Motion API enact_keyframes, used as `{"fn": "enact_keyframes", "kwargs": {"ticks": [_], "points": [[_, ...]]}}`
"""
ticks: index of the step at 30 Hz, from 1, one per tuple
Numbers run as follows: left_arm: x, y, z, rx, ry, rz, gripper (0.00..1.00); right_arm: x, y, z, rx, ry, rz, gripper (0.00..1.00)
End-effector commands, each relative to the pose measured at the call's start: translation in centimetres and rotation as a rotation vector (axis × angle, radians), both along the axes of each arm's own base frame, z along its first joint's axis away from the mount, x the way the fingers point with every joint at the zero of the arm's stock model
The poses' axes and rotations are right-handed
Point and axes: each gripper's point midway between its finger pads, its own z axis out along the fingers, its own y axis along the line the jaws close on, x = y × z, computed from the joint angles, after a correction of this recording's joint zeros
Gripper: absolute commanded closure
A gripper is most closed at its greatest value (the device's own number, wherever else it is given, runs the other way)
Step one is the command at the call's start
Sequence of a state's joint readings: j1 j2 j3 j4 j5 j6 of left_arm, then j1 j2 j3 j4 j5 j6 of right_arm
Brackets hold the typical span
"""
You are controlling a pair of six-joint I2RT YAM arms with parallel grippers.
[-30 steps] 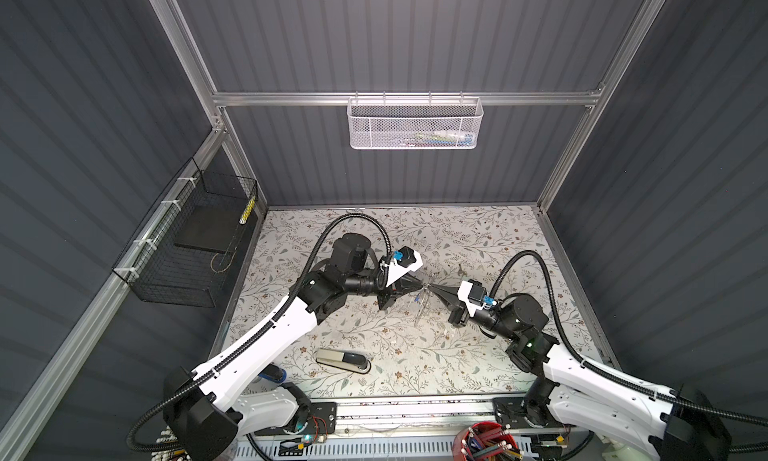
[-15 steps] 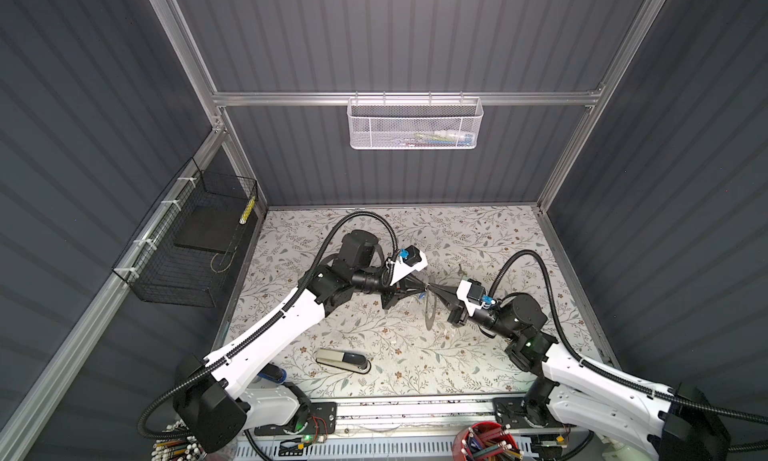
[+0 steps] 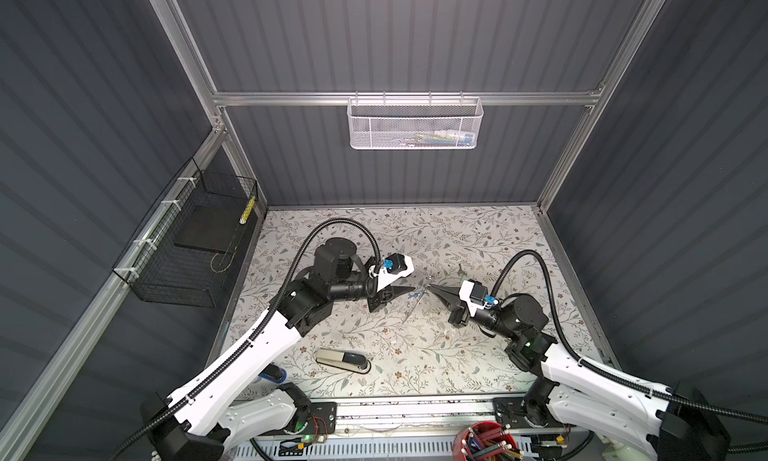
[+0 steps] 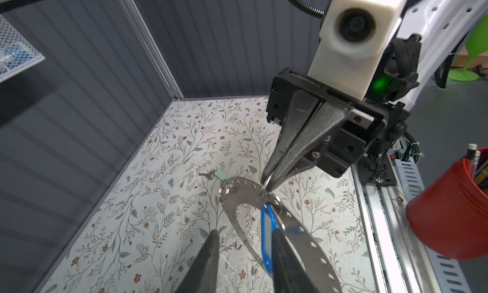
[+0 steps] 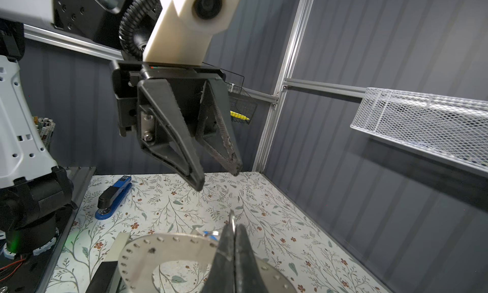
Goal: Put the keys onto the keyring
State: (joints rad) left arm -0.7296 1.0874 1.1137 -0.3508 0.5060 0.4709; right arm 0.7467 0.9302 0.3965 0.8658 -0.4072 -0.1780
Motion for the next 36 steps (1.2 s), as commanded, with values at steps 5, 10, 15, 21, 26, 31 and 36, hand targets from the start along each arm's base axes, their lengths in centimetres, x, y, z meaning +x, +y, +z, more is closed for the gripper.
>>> {"fn": "enact_keyframes", "kwargs": {"ticks": [5,10,15,21,26,31,36], "points": [[0.1,-1.0,-1.0,-0.003,0.019,-0.053,0.67,-1.0,0.0,1.4,0.043,-0.035,0.056,1.00],[-0.1,-1.6,-1.0,-0.022,0.038,-0.089,0.68,-1.1,0.1,1.3,0.041,-0.029,0.068,1.00],[-0.9,-2.0,-1.3,-0.038,0.077,-0.144,0.68,-0.9,0.2,1.1,0.037,-0.019,0.063,1.00],[-1.1,-2.0,-2.1,-0.025,0.102,-0.149,0.70,-1.0,0.2,1.3,0.040,-0.025,0.066,1.00],[-1.0,-2.0,-2.5,-0.015,0.108,-0.143,0.73,-1.2,0.1,1.3,0.041,-0.026,0.070,1.00],[-1.1,-2.3,-2.6,-0.016,0.125,-0.170,0.76,-1.7,0.5,1.1,0.028,-0.021,0.116,1.00],[-1.4,-2.4,-2.0,-0.025,0.117,-0.193,0.87,-1.9,1.1,0.8,0.016,-0.001,0.157,1.00]]}}
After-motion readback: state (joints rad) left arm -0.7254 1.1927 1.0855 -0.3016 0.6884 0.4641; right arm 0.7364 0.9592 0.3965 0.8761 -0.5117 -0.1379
